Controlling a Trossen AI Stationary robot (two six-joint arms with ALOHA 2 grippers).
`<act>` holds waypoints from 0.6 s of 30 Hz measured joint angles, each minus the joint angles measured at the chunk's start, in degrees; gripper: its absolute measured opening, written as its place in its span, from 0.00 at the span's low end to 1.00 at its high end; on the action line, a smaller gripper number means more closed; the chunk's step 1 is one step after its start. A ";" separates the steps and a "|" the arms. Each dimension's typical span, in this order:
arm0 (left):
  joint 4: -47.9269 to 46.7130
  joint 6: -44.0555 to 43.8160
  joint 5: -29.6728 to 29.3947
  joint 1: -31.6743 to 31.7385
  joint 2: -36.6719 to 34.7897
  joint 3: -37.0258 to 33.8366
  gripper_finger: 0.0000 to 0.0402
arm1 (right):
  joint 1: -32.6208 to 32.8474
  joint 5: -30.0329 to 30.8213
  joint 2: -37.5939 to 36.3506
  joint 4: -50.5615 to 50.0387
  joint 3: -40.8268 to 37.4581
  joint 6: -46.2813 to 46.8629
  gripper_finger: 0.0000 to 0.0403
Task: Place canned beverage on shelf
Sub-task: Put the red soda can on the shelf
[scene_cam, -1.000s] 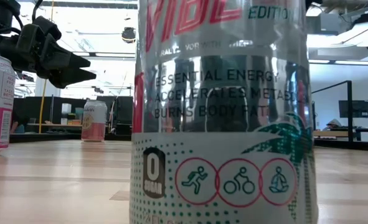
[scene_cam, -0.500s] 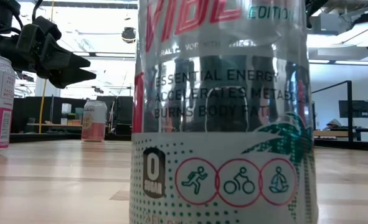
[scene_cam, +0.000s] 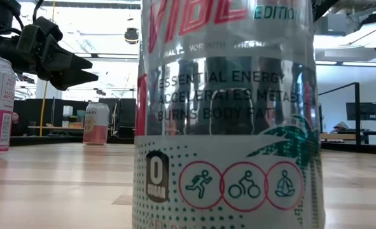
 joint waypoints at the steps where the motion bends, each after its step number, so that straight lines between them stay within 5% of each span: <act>1: 0.00 0.00 0.00 -0.01 0.00 0.01 0.81 | -0.14 0.04 0.00 0.29 -0.02 0.00 0.04; 18: -0.01 0.00 0.00 0.00 0.00 0.02 0.81 | -2.98 0.63 0.00 3.47 0.00 -0.64 0.04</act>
